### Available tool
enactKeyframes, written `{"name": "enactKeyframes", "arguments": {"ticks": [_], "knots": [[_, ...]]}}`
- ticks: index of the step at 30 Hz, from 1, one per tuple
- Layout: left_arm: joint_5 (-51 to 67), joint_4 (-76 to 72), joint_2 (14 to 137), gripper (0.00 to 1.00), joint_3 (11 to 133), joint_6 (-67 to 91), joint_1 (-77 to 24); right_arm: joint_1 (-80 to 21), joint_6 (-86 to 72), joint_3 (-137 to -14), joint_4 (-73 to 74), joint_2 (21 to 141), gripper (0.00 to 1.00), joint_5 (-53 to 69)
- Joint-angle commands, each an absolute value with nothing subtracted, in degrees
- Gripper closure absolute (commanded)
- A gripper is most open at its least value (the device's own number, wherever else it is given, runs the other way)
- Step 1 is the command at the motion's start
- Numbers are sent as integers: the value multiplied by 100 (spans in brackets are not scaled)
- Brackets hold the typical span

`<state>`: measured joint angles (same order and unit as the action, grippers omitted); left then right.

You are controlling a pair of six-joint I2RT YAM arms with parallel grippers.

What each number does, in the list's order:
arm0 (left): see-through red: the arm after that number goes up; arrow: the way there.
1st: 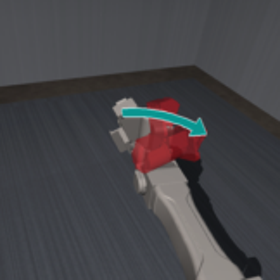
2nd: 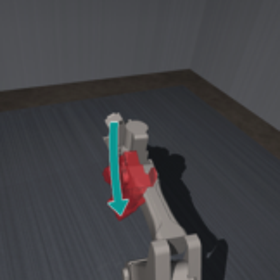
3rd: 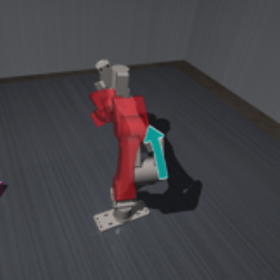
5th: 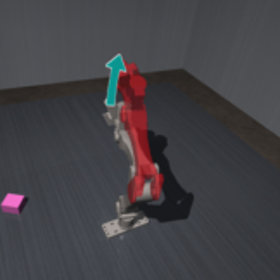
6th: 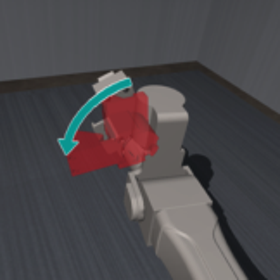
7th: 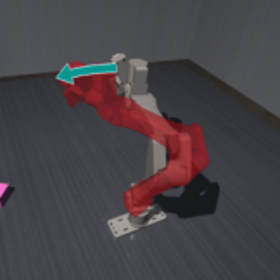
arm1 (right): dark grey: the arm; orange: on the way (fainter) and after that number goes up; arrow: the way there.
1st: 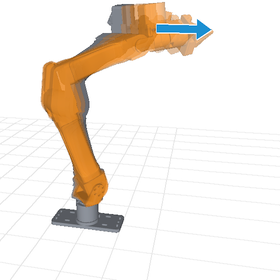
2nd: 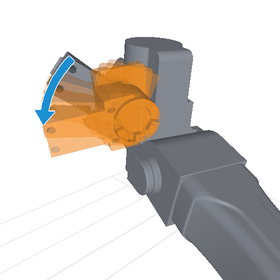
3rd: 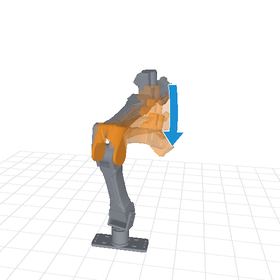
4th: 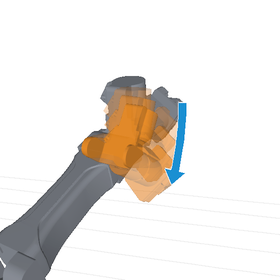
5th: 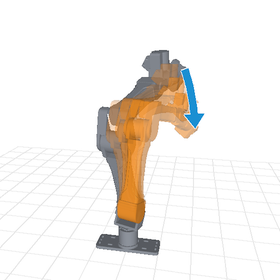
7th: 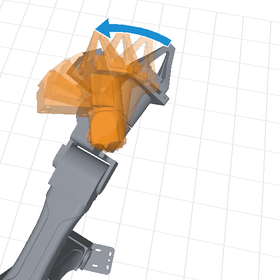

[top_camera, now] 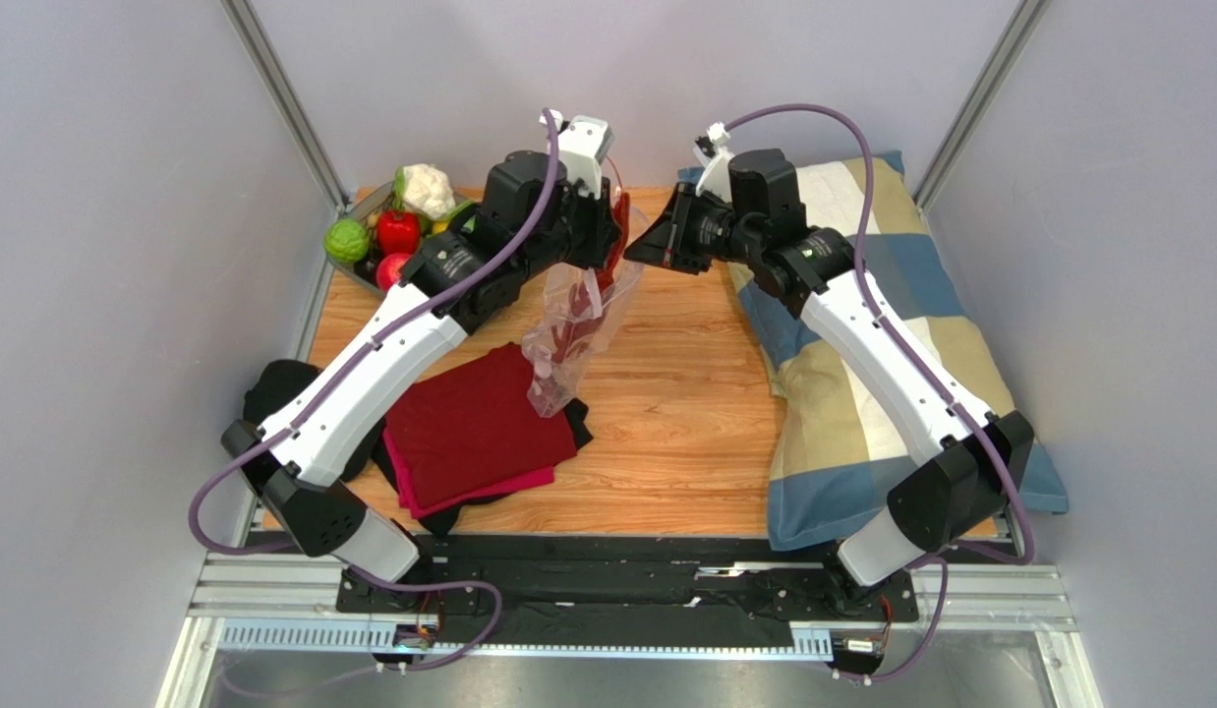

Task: Place the food in the zip-top bag and seal the zipper
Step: Place the fake lobster in the zipper food storage bag.

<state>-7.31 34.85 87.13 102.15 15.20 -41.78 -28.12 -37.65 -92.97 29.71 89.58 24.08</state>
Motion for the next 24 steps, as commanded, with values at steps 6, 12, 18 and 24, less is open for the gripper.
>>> {"name": "enactKeyframes", "arguments": {"ticks": [6,12,18,24], "knots": [[-554,4428,9386,100,11004,1775,-4148,-3058,-2647,-9422,2584,8640,100,1240],[-422,4799,9642,100,10855,2100,-4061,-3243,-1760,-9027,2013,8420,100,1116],[-114,5044,9835,100,10802,2197,-3990,-3261,-1372,-8833,1574,8306,100,1414],[-176,5238,10151,100,10828,2646,-3718,-3331,-1248,-8631,1275,8113,100,1793]]}}
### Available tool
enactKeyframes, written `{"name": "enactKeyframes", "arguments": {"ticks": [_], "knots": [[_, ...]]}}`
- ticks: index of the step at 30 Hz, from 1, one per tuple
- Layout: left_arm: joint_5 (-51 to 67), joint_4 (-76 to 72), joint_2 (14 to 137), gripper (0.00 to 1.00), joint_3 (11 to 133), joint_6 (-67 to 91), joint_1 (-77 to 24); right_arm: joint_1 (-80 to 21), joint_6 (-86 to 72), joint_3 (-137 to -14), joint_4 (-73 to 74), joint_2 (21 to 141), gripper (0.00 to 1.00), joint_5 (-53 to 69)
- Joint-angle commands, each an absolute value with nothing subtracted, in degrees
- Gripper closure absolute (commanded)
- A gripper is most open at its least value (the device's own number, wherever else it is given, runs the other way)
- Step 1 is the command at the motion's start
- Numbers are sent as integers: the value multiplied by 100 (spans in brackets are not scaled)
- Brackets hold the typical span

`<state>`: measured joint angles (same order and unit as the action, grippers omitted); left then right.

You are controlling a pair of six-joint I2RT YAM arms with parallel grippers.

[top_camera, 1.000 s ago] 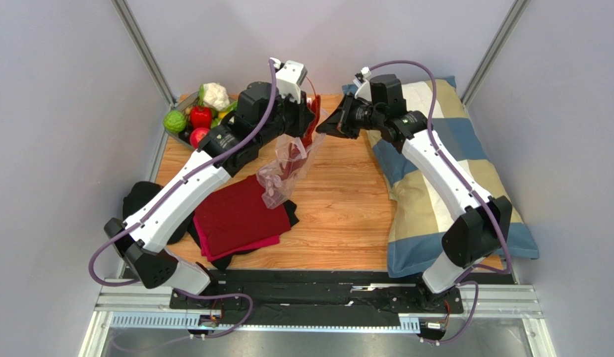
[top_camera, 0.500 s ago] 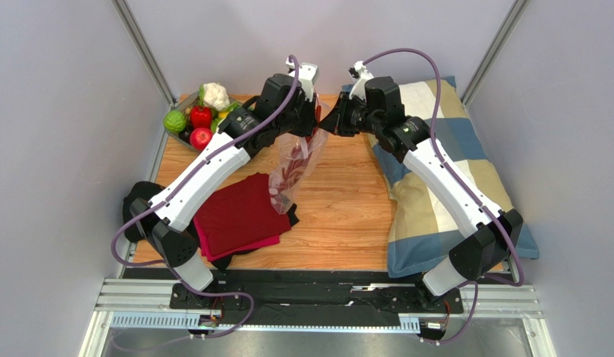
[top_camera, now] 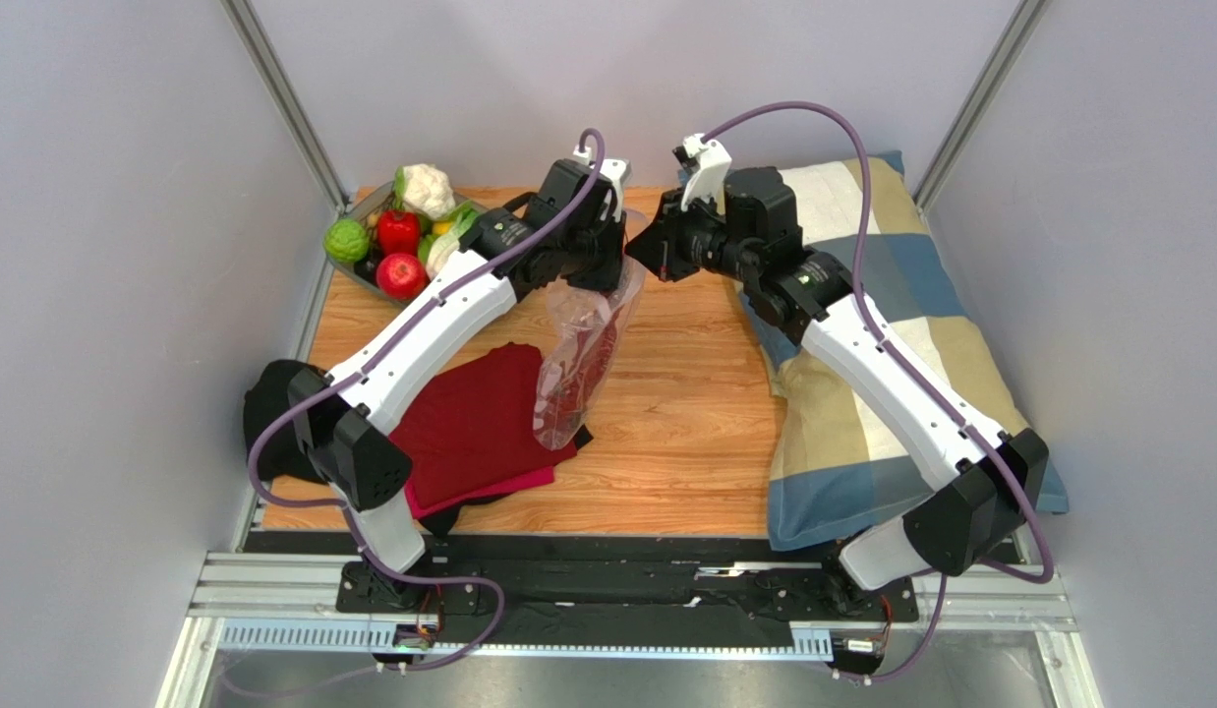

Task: Place the food in the zip-top bag and seal the zipper
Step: Place the fake lobster in the zipper food storage bag.

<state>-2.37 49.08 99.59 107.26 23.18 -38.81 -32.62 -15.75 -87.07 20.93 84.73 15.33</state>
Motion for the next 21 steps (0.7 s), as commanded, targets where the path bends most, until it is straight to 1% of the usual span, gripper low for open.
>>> {"name": "enactKeyframes", "arguments": {"ticks": [1,4,5,6,7,8,9,10,11,14,18,20,21], "knots": [[-202,5282,10247,100,10941,2654,-3709,-3348,-1213,-8613,1248,8060,100,1810],[-150,5300,10414,99,11100,2725,-3674,-3375,-1178,-8534,1204,8033,100,1916],[-97,5300,10432,94,11135,2725,-3656,-3384,-1160,-8552,1239,8042,100,1881],[-44,5282,10441,84,11162,2707,-3656,-3375,-1125,-8560,1274,8051,100,1863],[113,5256,10389,78,11197,2690,-3630,-3384,-1090,-8578,1318,8059,100,1820],[140,5221,10336,63,11197,2663,-3621,-3375,-1046,-8587,1405,8068,100,1732],[289,5177,10162,57,11162,2637,-3604,-3366,-1011,-8604,1450,8060,100,1688],[342,4968,10030,53,11005,2611,-3560,-3375,-985,-8596,1476,8051,100,1644],[343,4870,9889,46,10926,2584,-3560,-3358,-967,-8587,1511,8025,100,1583],[325,4580,9414,34,10732,2365,-3542,-3349,-931,-8552,1573,7989,100,1573],[10,4684,9106,32,10889,1917,-3533,-3314,-914,-8534,1687,8015,100,1477],[-254,4860,9088,28,10933,1802,-3507,-3287,-905,-8525,1758,8024,100,1459],[-377,4939,9123,28,10960,1723,-3472,-3270,-905,-8525,1775,8024,100,1450]]}}
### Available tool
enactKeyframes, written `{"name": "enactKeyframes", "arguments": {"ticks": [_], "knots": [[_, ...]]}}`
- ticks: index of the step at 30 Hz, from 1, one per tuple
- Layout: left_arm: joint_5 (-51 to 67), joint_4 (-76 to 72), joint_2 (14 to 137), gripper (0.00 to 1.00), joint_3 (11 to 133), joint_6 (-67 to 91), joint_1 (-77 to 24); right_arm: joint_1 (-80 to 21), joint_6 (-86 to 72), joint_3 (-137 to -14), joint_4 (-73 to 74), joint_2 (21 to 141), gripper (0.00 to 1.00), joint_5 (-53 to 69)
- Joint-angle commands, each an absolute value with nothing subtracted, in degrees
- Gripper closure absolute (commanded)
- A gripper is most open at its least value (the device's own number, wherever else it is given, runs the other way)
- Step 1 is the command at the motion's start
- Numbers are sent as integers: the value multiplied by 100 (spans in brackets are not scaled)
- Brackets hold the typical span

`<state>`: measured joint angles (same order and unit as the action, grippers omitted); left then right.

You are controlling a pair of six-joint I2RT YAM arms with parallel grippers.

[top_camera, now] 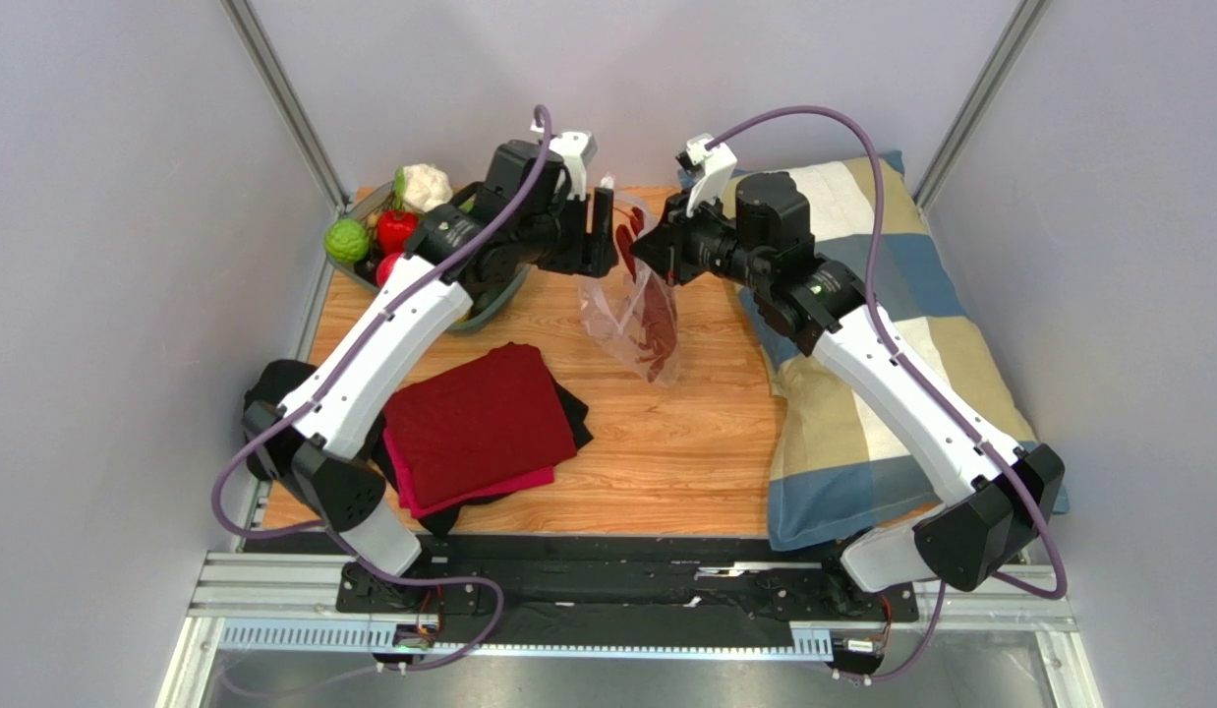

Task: Place the food in the zip-top bag and seal the zipper
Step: Place the fake lobster in the zipper food storage bag.

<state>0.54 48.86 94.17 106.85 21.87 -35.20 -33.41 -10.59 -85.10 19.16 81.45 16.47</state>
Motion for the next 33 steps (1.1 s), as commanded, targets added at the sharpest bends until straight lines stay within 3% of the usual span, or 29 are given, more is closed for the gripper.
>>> {"name": "enactKeyframes", "arguments": {"ticks": [1,4,9,16,22,26,30,31,33], "knots": [[-430,5061,9132,28,10951,1688,-3446,-3226,-923,-8525,1819,8042,100,1459],[-281,4984,9114,32,10776,1547,-3331,-3129,-1001,-8534,1863,8068,100,1503],[174,4633,9167,27,10705,1617,-3322,-3050,-1178,-8578,1942,8130,100,1723],[386,4334,9220,37,10986,1696,-3331,-3050,-1274,-8604,2030,8156,100,1810],[825,4218,9272,23,11241,1644,-3375,-3050,-1362,-8569,2109,8165,100,1828],[1020,4762,9903,21,11522,1731,-3419,-3050,-1433,-8578,2171,8235,100,1714],[721,5106,10072,40,11400,1802,-3305,-3041,-1459,-8657,2329,8262,100,1635],[677,5133,10081,53,11417,1793,-3279,-3041,-1424,-8649,2346,8244,100,1609],[581,5159,10046,64,11478,1767,-3139,-3032,-1389,-8640,2408,8227,100,1556]]}}
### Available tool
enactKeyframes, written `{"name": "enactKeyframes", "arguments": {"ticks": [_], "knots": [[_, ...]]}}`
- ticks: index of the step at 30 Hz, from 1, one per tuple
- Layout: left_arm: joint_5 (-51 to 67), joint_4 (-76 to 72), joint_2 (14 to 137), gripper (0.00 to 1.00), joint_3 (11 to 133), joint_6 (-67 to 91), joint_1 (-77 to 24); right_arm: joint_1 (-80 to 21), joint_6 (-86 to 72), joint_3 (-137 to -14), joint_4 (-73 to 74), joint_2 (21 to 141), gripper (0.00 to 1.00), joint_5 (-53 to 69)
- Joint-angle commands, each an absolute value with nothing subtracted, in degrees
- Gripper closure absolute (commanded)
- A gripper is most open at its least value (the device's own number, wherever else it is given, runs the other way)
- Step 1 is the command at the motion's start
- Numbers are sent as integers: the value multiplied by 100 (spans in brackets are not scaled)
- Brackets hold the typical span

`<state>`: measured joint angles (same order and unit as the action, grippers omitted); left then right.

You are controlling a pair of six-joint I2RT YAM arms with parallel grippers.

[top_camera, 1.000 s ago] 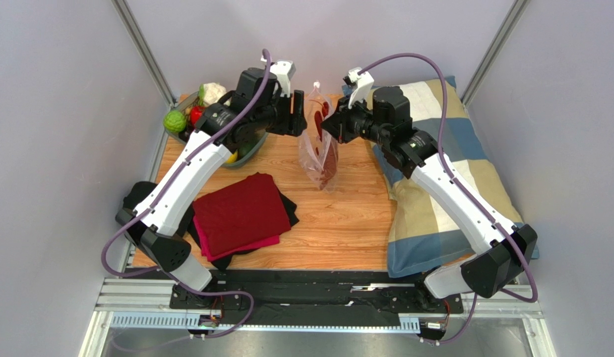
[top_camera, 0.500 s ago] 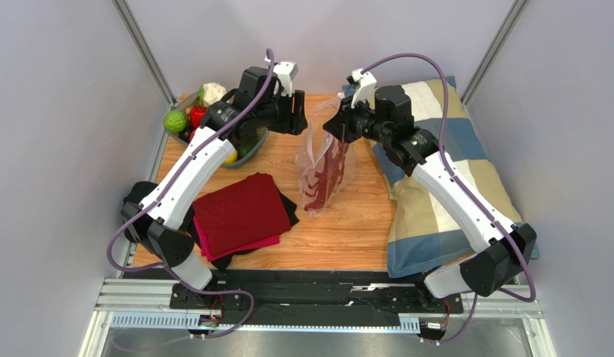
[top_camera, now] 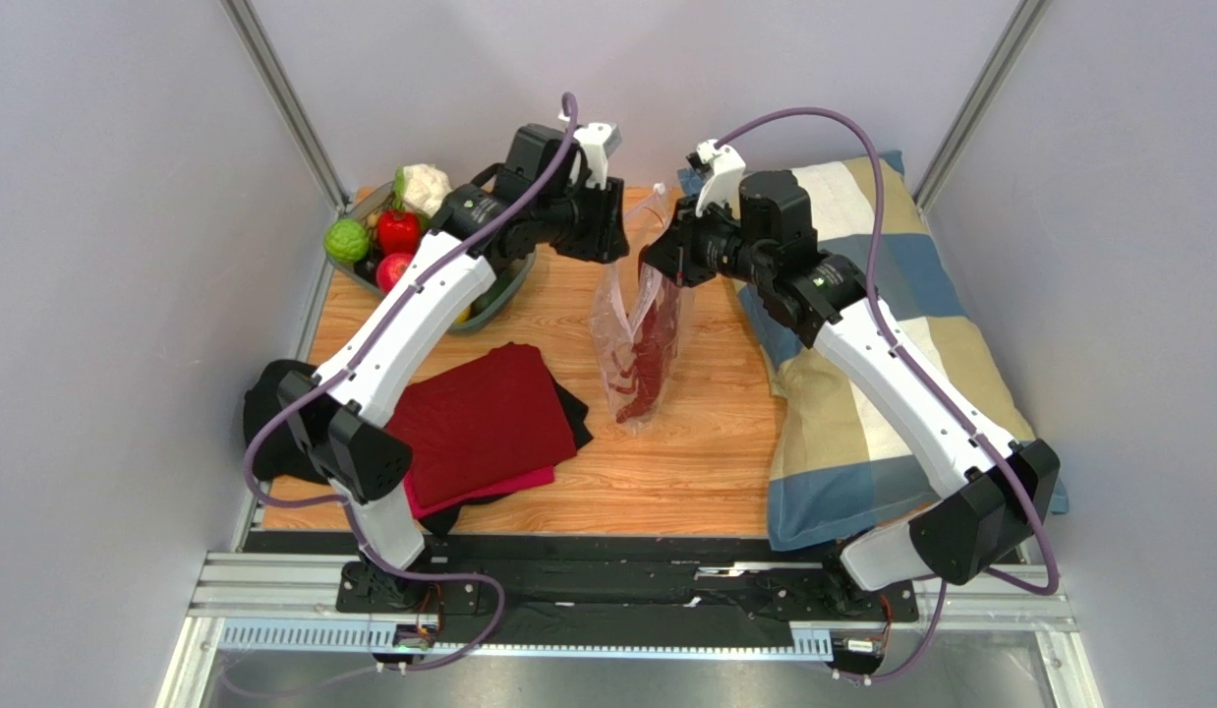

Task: Place the food in the zip-top bag and seal the zipper
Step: Place the fake lobster in the zipper food storage bag, then pick up the fake vegetable from the bin.

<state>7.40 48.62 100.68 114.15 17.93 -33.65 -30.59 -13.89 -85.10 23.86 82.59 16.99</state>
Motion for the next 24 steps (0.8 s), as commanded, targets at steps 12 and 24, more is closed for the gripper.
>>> {"name": "enactKeyframes", "arguments": {"ticks": [12,24], "knots": [[2434,3579,9106,16,10207,1819,-1680,-2865,-1441,-8701,2593,8305,100,1696],[1601,4034,9351,1,10169,625,851,-2856,-1529,-9096,2733,8824,100,2127]]}}
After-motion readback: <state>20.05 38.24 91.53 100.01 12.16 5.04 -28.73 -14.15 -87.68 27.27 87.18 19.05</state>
